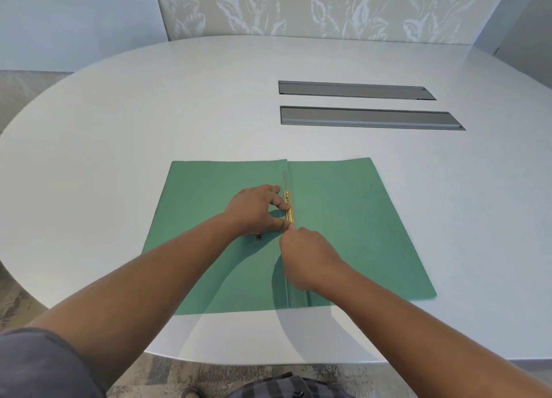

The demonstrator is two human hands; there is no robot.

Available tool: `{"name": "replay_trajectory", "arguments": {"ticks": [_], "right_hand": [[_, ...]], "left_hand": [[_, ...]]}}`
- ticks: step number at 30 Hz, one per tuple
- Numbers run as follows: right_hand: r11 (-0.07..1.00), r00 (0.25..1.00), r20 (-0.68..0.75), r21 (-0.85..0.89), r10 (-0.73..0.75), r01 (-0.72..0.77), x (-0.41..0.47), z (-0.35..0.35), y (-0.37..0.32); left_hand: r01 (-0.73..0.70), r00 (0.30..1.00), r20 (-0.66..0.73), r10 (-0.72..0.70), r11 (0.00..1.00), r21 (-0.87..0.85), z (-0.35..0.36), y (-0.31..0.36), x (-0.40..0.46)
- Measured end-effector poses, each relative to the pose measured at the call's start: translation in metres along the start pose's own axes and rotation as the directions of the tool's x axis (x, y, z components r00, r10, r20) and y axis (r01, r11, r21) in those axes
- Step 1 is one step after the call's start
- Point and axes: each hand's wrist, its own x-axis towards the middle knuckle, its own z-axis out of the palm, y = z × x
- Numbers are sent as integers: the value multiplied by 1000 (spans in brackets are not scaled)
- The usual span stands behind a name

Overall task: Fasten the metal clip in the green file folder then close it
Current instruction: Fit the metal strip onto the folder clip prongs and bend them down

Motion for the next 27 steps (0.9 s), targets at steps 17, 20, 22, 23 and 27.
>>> {"name": "replay_trajectory", "arguments": {"ticks": [17,20,22,23,27], "right_hand": [[994,999,25,-101,-37,40,-8,17,-11],[994,999,21,-104,-38,40,-10,16,-11],[992,999,16,-115,-48,50,-11,14,-6],[992,998,17,-117,-55,56,-11,12,-2],[991,996,30,-106,-81,84,-12,6,8]], "left_hand": [[2,999,32,-2,1000,12,-2,0,-1],[2,999,34,-2,1000,16,-3,0,-1],[0,999,35,-1,1000,21,-4,1,-1],[-1,999,34,0,1000,23,-4,1,-1],[-11,999,35,10,999,44,-5,1,0]]}}
